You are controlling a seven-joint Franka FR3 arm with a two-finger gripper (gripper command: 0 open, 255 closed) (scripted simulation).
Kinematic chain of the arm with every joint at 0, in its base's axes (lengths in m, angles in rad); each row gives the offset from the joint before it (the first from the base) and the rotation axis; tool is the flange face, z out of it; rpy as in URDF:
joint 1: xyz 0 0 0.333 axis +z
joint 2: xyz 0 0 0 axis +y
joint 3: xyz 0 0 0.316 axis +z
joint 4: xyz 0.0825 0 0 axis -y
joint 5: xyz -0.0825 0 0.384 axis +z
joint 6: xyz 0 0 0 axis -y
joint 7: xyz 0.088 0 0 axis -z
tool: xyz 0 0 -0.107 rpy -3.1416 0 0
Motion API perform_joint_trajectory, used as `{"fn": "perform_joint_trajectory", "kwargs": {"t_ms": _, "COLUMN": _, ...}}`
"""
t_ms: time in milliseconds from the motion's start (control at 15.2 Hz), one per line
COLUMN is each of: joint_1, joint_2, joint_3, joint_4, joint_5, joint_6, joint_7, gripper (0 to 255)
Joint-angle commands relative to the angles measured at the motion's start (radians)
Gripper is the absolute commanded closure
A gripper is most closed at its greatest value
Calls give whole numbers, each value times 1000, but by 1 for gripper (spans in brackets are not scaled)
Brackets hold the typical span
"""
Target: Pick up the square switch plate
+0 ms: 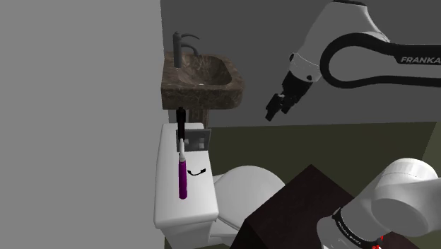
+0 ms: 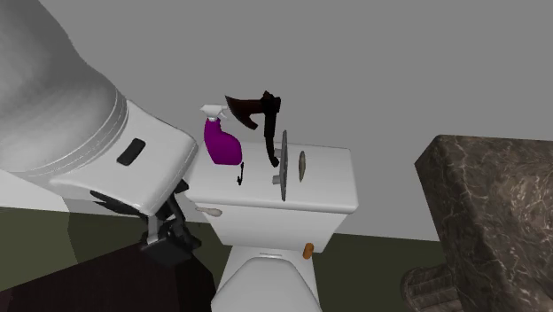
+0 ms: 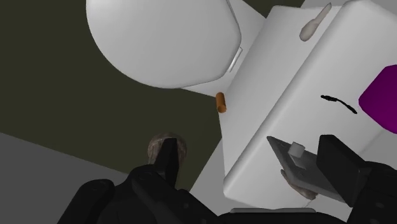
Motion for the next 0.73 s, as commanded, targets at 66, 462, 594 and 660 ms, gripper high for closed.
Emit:
{"fn": "perform_joint_trajectory", "kwargs": {"t_ms": 66, "joint_1": 0, "joint_2": 74, "joint_3": 58, "joint_4": -17, "joint_5": 8, "joint_6": 106, "joint_7": 75, "gripper": 0}}
{"fn": "perform_joint_trajectory", "kwargs": {"t_ms": 462, "joint_1": -26, "joint_2": 280, "joint_3": 181, "joint_4": 18, "joint_5": -28, "joint_6": 299, "joint_7": 245, "gripper": 0}}
{"fn": "perform_joint_trajectory", "kwargs": {"t_ms": 594, "joint_1": -44, "joint_2": 358, "joint_3": 223, "joint_4": 43, "joint_5": -62, "joint_6": 355, "joint_7": 313, "gripper": 0}}
{"fn": "perform_joint_trajectory", "kwargs": {"t_ms": 660, "joint_1": -53, "joint_2": 398, "joint_3": 243, "joint_4": 58, "joint_5": -85, "joint_6": 381, "joint_7": 350, "gripper": 0}}
